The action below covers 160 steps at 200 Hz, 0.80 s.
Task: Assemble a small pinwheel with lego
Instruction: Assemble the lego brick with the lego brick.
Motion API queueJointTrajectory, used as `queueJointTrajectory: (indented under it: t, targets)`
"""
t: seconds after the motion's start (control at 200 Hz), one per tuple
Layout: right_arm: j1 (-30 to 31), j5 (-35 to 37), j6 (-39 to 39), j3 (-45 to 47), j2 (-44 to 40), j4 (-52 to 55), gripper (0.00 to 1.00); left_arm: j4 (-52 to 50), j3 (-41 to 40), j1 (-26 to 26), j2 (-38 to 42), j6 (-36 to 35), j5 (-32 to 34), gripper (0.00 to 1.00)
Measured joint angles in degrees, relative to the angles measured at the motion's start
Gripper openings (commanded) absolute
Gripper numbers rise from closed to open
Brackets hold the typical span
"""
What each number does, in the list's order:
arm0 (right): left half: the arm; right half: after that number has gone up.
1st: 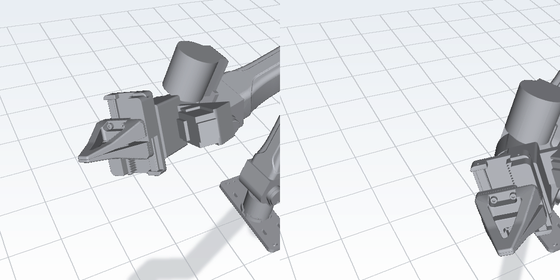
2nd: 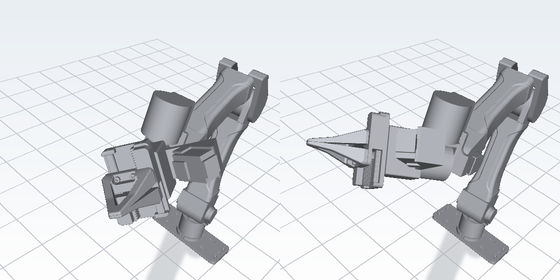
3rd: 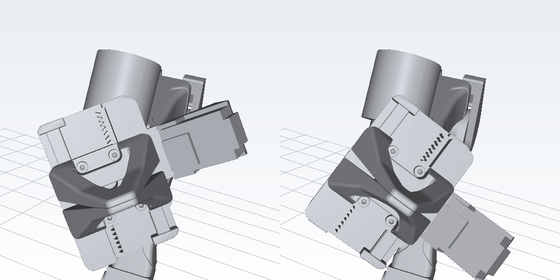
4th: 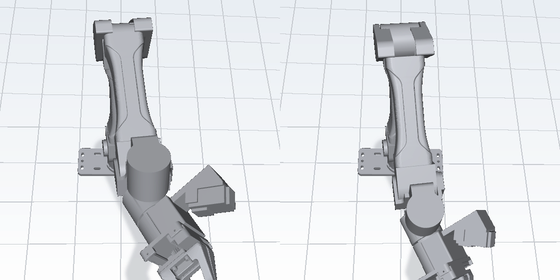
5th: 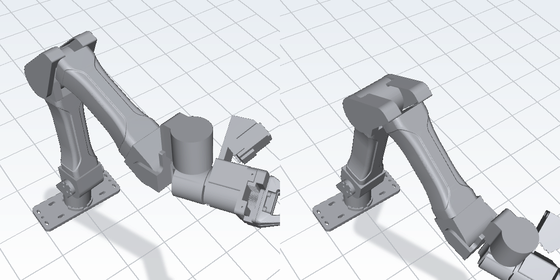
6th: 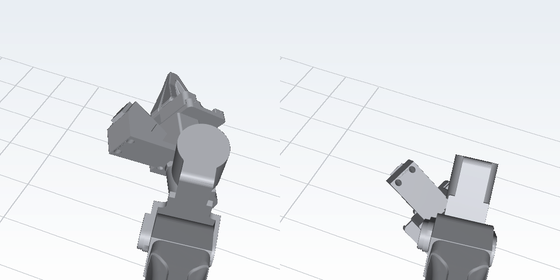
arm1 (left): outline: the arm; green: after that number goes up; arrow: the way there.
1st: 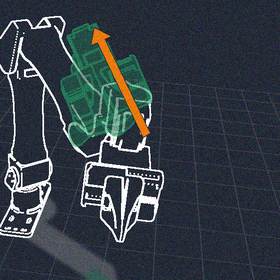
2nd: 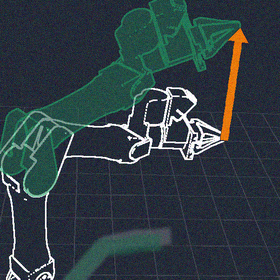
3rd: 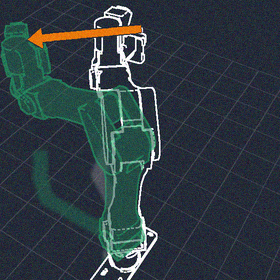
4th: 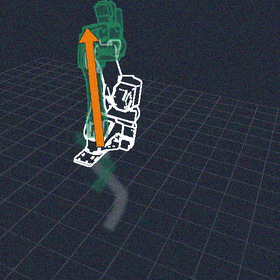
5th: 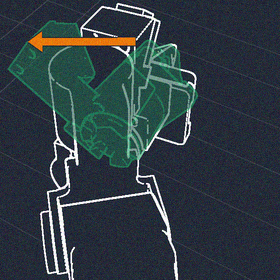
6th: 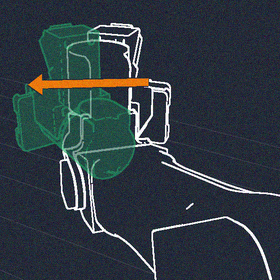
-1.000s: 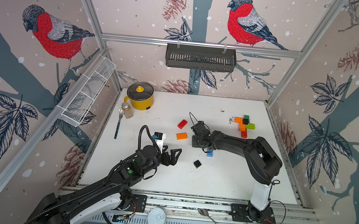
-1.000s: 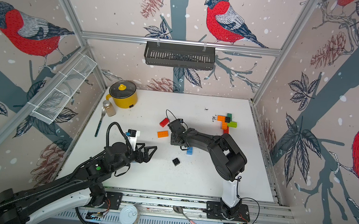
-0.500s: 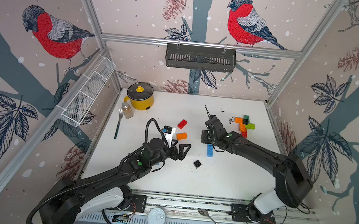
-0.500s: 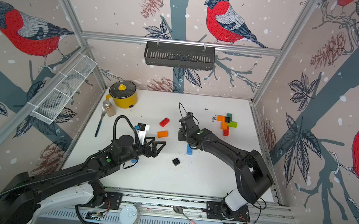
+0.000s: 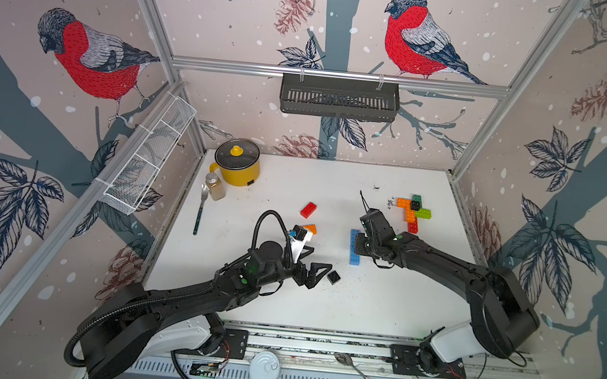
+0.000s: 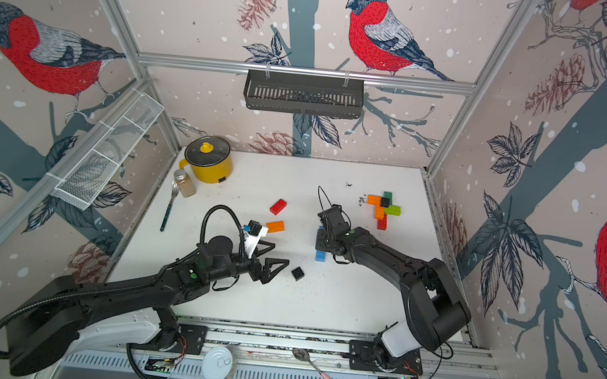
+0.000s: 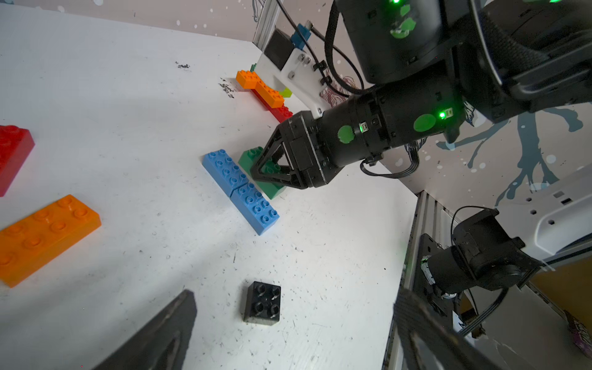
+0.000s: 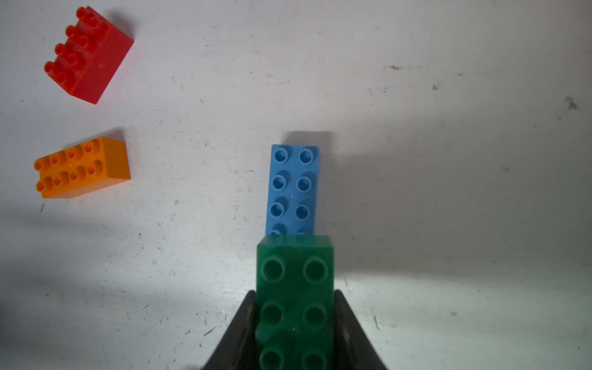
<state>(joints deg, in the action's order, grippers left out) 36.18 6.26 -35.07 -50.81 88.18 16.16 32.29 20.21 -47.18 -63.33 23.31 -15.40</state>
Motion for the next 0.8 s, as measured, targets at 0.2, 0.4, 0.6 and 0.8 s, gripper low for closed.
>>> queueJointTrajectory:
  t: [0.2,0.4,0.6,0.8]
  targets:
    - [-0.2,0.3,-0.7,-0.3,1.7,-0.5,0.12,0.2,0.3,-0.1,-0.3,-1.5,-1.7,0.97]
    - [-0.2,1.3,-0.7,-1.3,3.3,-0.6,0.12,0.3,1.0,-0.2,-1.4,-2.3,-2.6,0.97]
    - [-0.2,2.1,-0.5,-1.7,4.8,-0.7,0.12,0.3,1.2,-0.2,-1.5,-2.3,-2.8,0.97]
    - [-0.2,2.6,-0.4,-1.7,5.1,-0.7,0.12,0.3,1.2,-0.2,-1.5,-2.3,-2.8,0.97]
